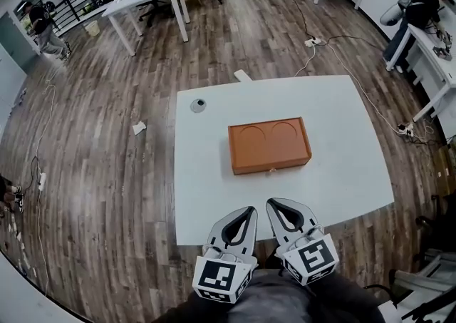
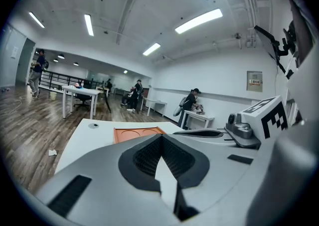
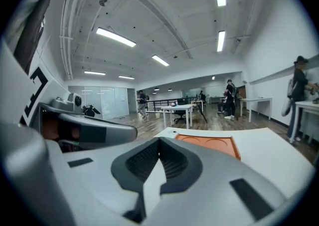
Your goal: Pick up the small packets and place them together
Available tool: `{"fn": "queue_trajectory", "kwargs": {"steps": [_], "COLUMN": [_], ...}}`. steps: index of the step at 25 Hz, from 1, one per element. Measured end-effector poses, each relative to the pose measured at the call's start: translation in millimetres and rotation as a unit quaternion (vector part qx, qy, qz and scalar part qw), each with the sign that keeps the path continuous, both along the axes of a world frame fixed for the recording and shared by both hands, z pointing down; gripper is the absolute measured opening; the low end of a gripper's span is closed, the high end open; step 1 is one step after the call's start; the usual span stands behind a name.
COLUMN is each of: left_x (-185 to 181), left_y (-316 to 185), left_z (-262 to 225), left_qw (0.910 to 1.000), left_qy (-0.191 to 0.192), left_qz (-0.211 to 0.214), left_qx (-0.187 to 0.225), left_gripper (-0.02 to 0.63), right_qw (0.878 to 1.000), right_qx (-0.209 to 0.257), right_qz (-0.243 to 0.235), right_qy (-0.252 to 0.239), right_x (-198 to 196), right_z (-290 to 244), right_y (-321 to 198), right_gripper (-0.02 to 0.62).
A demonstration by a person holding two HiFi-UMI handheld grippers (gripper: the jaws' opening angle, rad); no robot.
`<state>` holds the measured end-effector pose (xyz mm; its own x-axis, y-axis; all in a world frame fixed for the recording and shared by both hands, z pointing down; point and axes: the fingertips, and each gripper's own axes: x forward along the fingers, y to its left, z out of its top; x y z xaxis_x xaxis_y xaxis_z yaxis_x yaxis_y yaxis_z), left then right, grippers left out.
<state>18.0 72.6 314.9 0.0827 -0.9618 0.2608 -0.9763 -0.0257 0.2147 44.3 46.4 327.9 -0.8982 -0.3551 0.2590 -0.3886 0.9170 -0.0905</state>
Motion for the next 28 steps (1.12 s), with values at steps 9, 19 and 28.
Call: {"fn": "queue_trajectory", "kwargs": {"steps": [9, 19, 28], "left_x": [2.1, -0.1, -5.6], "left_y": [-31.2, -58.1, -96.9], "left_z": [-1.2, 15.6, 30.1], "left_qw": [0.9996, 0.9984, 0.9968], "left_qy": [-0.003, -0.007, -0.011], "left_qz": [0.028, 0.032, 0.022], "left_qx": [-0.009, -0.046, -0.076], "left_gripper": [0.000, 0.000, 0.000], "right_qw": [0.999, 0.999, 0.998], "right_qx": [0.011, -0.018, -0.045], "right_qz": [0.036, 0.042, 0.038], "right_qy": [-0.010, -0.009, -0.011], "right_x": [3.7, 3.2, 0.9], "right_z": [-12.8, 3.9, 21.9], "right_y": [-40.8, -71.6, -111.5], "right_gripper": [0.005, 0.005, 0.005]}}
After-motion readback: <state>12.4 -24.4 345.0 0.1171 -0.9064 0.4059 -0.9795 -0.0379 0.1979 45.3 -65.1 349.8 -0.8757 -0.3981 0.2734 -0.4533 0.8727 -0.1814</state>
